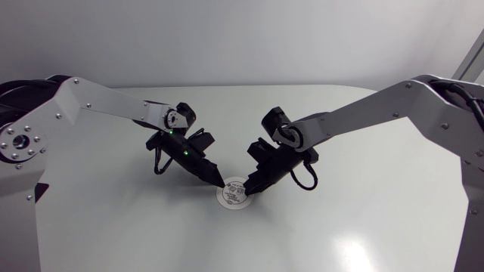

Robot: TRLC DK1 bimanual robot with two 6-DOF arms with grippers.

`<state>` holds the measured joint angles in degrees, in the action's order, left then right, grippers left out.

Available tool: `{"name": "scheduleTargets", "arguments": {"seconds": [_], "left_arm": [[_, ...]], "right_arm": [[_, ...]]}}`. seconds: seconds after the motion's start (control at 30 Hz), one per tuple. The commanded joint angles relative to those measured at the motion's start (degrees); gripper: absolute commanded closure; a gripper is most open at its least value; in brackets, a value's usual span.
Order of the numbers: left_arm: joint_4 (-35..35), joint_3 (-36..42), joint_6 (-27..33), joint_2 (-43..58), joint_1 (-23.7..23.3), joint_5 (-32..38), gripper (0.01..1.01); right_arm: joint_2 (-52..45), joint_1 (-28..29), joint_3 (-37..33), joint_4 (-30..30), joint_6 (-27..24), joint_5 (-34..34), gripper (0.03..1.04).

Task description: Turn the coaster over.

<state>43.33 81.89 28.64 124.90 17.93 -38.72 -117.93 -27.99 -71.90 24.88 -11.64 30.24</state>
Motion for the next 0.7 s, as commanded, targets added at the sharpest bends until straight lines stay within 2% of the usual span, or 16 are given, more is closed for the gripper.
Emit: {"name": "scheduleTargets", "arguments": {"seconds": [0.0, 0.4, 0.57, 0.67], "left_arm": [[1.4, 0.91, -0.69, 2.63, 1.05, 0.49, 0.541], [3.34, 3.02, -1.22, 3.95, 2.63, -0.22, 0.541], [3.95, 3.81, -1.31, 4.3, 2.28, -2.59, 0.708], [4.13, 3.98, -1.31, 4.47, 2.19, -3.2, 0.733]], "right_arm": [[-2.57, -1.1, 2.64, 0.43, -1.28, -1.32, 1.01], [-2.66, -2.16, 3.17, -0.01, -1.28, -1.5, 1.01], [-2.83, -2.16, 3.08, -0.1, -1.28, -1.59, 1.01], [-2.92, -2.16, 3.17, -0.27, -1.28, -1.59, 1.01]]}}
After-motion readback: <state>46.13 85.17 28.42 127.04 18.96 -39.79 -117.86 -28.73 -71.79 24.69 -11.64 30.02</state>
